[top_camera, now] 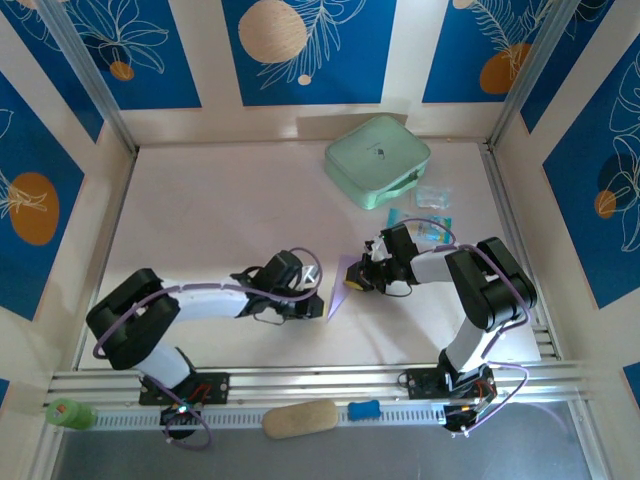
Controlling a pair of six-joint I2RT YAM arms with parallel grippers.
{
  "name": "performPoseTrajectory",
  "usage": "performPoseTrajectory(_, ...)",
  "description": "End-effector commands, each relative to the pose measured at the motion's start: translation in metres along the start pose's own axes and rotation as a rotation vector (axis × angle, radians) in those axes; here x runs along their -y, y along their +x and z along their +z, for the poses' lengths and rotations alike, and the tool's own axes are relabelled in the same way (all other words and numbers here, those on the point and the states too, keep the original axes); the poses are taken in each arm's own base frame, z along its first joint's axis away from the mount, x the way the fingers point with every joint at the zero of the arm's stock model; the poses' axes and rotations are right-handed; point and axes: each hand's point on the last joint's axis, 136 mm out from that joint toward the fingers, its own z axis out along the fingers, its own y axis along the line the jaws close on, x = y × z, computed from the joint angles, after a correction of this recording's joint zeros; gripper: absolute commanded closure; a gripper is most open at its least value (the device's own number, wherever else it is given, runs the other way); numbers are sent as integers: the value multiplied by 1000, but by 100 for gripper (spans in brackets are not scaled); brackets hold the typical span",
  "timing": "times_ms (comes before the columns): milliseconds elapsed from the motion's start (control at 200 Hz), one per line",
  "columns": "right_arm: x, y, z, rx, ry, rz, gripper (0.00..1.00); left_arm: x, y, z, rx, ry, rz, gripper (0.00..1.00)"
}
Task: Fold a paper plane with a square sheet of paper (pick it up from the middle)
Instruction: Fold the wing for the fifth time at the center of the table.
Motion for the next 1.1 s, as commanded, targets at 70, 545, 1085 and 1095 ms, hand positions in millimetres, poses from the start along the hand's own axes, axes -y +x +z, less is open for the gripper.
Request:
performPoseTrajectory(70,37,7,3,-6,126,102,91,28,-25,16,-18,56,70,100)
performPoseTrajectory(545,37,7,2,-6,125,99,91,-5,-47,53,-50,-36,60,100)
performPoseTrajectory(1085,25,5,-2,-6,96,80,90,-58,-3,53,-93,-116,-9,100)
performPoseTrajectory(1095,23,5,-2,-5,93,76,90,-58,-2,53,-95,-114,-10,100)
